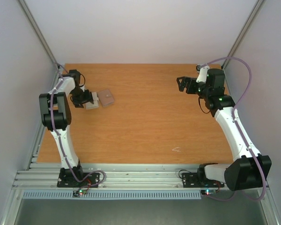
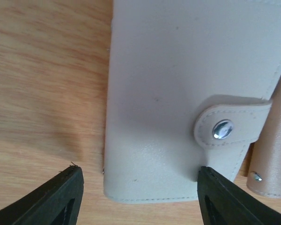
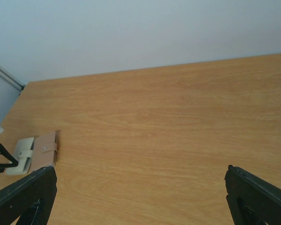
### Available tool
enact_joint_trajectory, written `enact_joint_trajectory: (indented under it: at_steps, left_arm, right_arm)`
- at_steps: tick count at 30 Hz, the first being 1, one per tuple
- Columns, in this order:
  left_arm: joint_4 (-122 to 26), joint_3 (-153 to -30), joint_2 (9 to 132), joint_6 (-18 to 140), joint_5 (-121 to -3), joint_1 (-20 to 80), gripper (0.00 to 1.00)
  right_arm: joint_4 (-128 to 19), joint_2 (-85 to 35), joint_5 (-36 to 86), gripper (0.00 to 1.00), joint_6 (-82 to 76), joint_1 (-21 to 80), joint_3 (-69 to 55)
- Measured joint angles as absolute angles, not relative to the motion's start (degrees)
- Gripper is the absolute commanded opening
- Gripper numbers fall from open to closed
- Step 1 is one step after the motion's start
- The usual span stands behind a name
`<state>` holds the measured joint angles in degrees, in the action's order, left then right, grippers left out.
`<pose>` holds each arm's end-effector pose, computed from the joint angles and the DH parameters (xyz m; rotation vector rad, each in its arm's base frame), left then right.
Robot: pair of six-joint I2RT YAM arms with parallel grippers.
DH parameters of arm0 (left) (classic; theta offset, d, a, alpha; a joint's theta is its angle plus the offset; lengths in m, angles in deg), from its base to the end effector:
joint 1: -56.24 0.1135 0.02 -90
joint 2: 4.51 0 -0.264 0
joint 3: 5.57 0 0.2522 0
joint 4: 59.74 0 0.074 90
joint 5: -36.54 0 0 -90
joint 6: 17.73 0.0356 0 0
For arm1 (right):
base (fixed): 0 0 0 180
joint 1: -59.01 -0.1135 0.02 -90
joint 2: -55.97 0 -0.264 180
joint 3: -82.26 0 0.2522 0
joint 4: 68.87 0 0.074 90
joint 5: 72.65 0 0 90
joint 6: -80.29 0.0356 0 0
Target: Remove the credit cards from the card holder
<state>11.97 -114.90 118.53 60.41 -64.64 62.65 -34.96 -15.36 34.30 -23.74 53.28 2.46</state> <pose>0.4158 0.0398 0.1665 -0.4734 3.0194 -0.3046 0.2801 0.0385 0.3543 -0.5263 1.9296 0.2049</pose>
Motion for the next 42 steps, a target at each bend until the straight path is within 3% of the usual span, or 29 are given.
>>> enact_joint_trajectory:
  at_steps: [7,10,12,14,27,36,42]
  left_arm:
    - [11.2,-116.3,120.2,58.6,-65.9,62.5,0.40]
    - [11.1,-116.2,120.2,57.9,-66.6,62.6,0.24]
    - [11.2,-116.2,120.2,57.6,-66.8,62.7,0.08]
    - [11.2,-116.2,120.1,56.9,-67.0,62.7,0.02]
    - [10.6,-114.5,116.2,57.2,-67.4,62.8,0.00]
    - [9.5,-109.7,92.4,64.2,-67.1,62.5,0.00]
    - [10.5,-111.8,79.8,71.9,-74.7,58.6,0.00]
  right_arm:
    - [-33.8,-16.7,36.7,0.98,-23.5,53.3,1.2]
    - [-33.7,-16.7,37.4,0.98,-23.2,53.3,1.1]
    - [-33.6,-16.7,37.5,0.98,-23.0,53.3,1.1]
    - [-33.2,-16.7,37.6,0.99,-22.9,53.3,0.9]
    - [-30.2,-17.0,39.7,0.99,-22.8,53.3,-3.4]
    - [-30.1,-21.5,52.4,0.94,-21.4,51.6,-12.9]
    - [-30.9,-23.6,56.6,0.99,-20.5,43.1,-18.3]
